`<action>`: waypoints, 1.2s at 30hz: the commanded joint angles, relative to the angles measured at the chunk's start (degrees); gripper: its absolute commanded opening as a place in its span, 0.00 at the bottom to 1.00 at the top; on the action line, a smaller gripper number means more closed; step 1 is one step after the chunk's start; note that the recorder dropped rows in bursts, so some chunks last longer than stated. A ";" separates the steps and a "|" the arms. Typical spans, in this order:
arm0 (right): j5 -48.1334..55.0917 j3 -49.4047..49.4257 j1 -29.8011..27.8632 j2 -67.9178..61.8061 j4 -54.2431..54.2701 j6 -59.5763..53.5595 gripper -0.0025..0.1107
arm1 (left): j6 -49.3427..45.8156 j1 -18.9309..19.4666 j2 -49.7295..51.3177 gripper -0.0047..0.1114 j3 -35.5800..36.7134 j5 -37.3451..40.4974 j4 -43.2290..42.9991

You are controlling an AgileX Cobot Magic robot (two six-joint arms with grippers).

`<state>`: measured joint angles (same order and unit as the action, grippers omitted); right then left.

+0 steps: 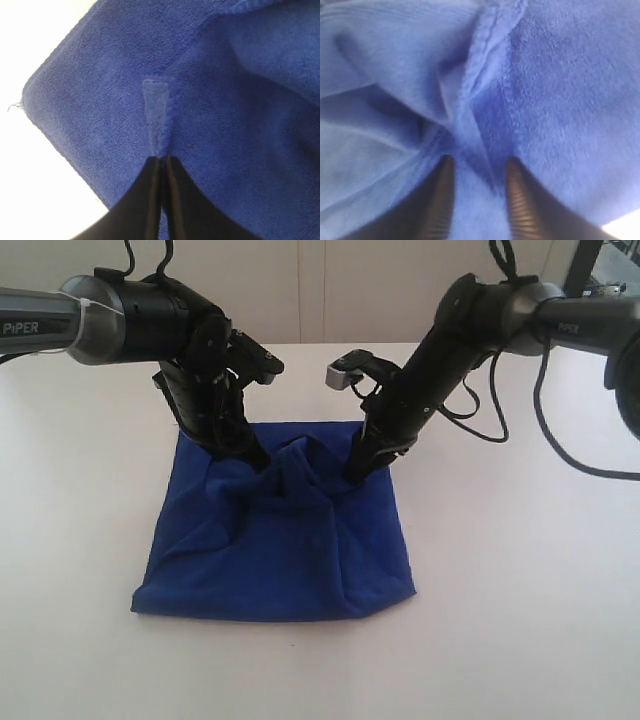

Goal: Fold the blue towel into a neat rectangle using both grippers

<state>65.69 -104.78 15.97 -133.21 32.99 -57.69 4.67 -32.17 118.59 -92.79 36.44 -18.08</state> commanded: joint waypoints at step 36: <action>4.27 0.20 8.49 4.58 4.19 14.24 0.31 | -0.82 0.07 -0.22 0.13 0.11 1.14 -0.29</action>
<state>69.72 -104.75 24.57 -129.45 38.01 -43.82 3.92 -32.15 118.72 -92.69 36.90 -18.28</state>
